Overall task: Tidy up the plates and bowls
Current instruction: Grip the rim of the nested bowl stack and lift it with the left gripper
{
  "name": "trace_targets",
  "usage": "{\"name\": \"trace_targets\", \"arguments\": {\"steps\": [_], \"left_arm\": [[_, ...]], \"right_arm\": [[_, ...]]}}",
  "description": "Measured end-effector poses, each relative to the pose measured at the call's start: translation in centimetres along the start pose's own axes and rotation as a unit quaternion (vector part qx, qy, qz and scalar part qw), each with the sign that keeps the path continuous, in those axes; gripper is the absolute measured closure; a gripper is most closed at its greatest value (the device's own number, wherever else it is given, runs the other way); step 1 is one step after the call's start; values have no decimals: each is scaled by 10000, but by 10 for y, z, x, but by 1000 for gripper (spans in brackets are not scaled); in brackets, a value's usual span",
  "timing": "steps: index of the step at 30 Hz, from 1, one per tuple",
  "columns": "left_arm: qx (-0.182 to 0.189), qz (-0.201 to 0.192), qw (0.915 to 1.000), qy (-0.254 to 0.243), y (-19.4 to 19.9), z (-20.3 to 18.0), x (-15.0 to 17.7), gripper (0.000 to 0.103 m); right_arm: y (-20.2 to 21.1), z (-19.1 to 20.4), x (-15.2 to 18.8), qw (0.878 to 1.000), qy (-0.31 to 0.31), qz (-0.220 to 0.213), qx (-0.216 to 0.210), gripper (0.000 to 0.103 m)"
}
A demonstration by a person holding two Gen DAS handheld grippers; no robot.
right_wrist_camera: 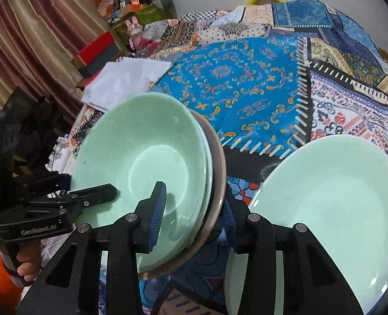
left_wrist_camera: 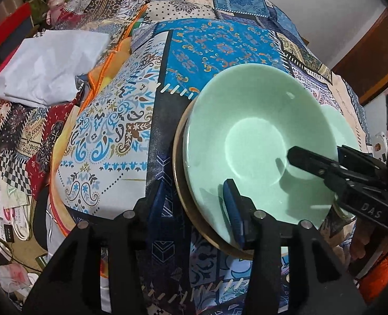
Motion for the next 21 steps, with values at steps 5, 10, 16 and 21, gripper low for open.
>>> {"name": "trace_targets", "arguments": {"steps": [5,10,16,21], "left_arm": [[120,-5,9999,-78,-2,-8,1,69],[-161,-155,9997,-70,0,-12,0,69],[-314,-228,9992,57,5,-14,-3,69],[-329,-259,9991,115,11,-17,-5,68]], "right_arm": [[-1,1,0,10000,-15,-51,80,68],[0,-2,-1,9998,-129,-91,143,71],[1,-1,-3,9994,-176,-135,252,71],[4,-2,-2,9993,-227,-134,259,72]]}}
Point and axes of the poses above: each gripper's, at about its wrist camera, not at the fingertips, and y roughly against the way its jaws point, z to its left, x to its underside, the point moved 5 cm from there along -y, roughly the way its jaws point, and after that the axes turned 8 degrees about z, right-handed, at the moved point
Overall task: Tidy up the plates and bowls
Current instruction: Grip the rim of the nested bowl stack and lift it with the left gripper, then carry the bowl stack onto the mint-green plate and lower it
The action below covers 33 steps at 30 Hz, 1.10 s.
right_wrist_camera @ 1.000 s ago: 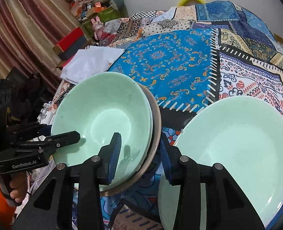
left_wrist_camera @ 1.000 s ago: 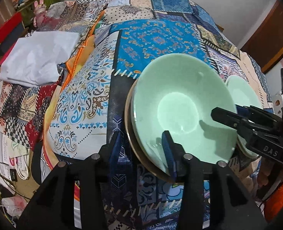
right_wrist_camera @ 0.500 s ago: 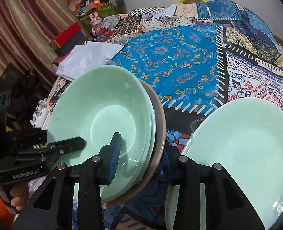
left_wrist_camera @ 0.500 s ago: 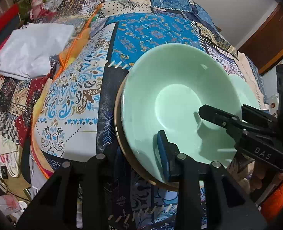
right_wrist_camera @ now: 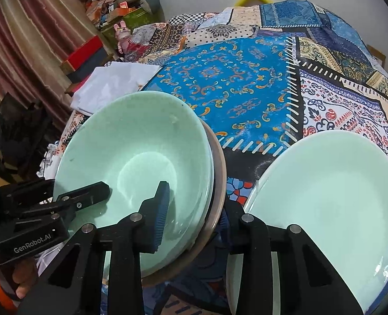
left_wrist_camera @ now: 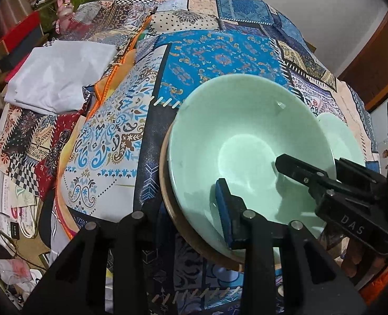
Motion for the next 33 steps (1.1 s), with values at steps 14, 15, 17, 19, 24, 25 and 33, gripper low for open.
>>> {"name": "trace_targets", "arguments": {"steps": [14,15,17,19,24,25,33], "left_arm": [[112,-287,9992,-237,27,-32,-8,68],[137,-303,9991,-257,29,-35,-8,68],[158,-343,9988,-309,34,-42,-8,68],[178,-393,9984,-362,39,-49,-9,68],[260,-499,9971,-514,51,-70,-10,68],[271,-514,9969,-539,53,-73,-10,68],[392,-592,9945,-767,63,-108,-10,68]], "right_arm": [[34,-15,2,9987,-332,-378,-65,72],[40,-17,2,9985,-341,-435,-55,72],[48,-18,3,9980,-342,-536,-26,72],[57,-21,3,9974,-354,-632,0,72],[78,-29,6,9959,-395,-811,112,72],[82,-32,7,9956,-410,-834,123,72],[109,-54,15,9922,-614,-1046,289,72]]}}
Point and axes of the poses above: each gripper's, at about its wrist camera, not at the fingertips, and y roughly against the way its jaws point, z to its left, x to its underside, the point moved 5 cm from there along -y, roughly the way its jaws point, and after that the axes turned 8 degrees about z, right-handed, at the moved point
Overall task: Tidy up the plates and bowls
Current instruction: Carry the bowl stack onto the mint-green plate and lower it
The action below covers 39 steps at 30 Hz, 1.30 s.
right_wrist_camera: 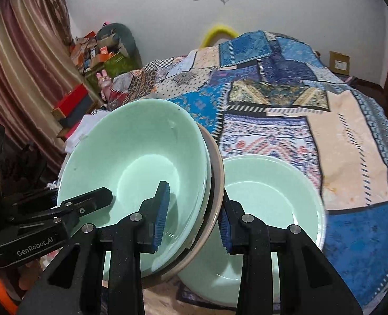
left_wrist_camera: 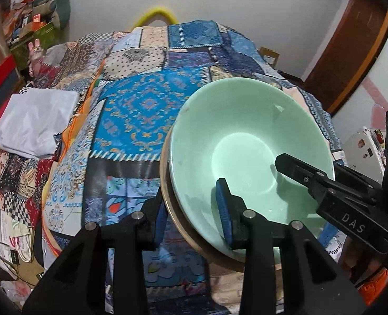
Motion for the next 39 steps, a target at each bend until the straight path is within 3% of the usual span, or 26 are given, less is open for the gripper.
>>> {"name": "trace_targets", "arguments": {"steps": [22,39], "left_arm": [[158,290,9985,-437,-25,-70,-6,69],[40,747,9963,-416,-74,-75,-4,69]], "right_arm": [[27,-57,20,9986,-441,-106,288,72],[0,-82,35,9969,-706,242,261,72]]}}
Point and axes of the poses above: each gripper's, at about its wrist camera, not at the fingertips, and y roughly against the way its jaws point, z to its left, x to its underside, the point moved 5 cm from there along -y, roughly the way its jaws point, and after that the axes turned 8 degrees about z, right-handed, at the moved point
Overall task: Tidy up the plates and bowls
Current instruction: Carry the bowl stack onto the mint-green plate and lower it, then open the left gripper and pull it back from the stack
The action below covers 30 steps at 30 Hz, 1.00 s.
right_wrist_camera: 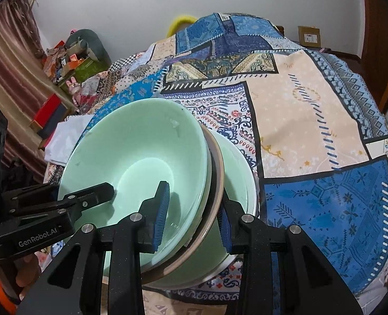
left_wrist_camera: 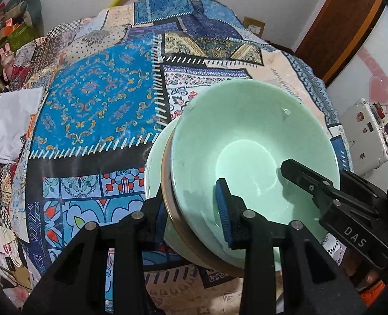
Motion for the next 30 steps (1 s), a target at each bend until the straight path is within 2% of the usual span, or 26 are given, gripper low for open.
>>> {"name": "trace_targets", "arguments": {"steps": [9,12,13,15,17,24,27,30], "left_arm": [[-41,-41,10000,-8,-5,3,-3,69],[-201,-46,9998,-45,-5,3,-1,68],[-236,-48,9997,-19,-4,5,-1,64],[-242,-53,9996,104,-2,9,0,60],[-193,-100,9996,195,5,13,2,57],[-416,-848,9955,121,63,9,10,56],[-360,-1254,9914,40,99,3,15,56],[-438,-1757,9834,-87,140,-8,21,56]], "right_arm": [[-6,-6,3,9999,-19,40,-157,71],[-4,-4,4,9999,95,1,-127,70],[-3,-5,6,9999,118,-5,-21,69],[0,-8,8,9999,121,7,58,61],[7,-10,9,9999,67,-48,79,60],[56,2,6,9980,263,-569,100,59],[85,12,2,9948,410,-931,86,59],[113,24,3,9899,570,-1300,66,57]]}}
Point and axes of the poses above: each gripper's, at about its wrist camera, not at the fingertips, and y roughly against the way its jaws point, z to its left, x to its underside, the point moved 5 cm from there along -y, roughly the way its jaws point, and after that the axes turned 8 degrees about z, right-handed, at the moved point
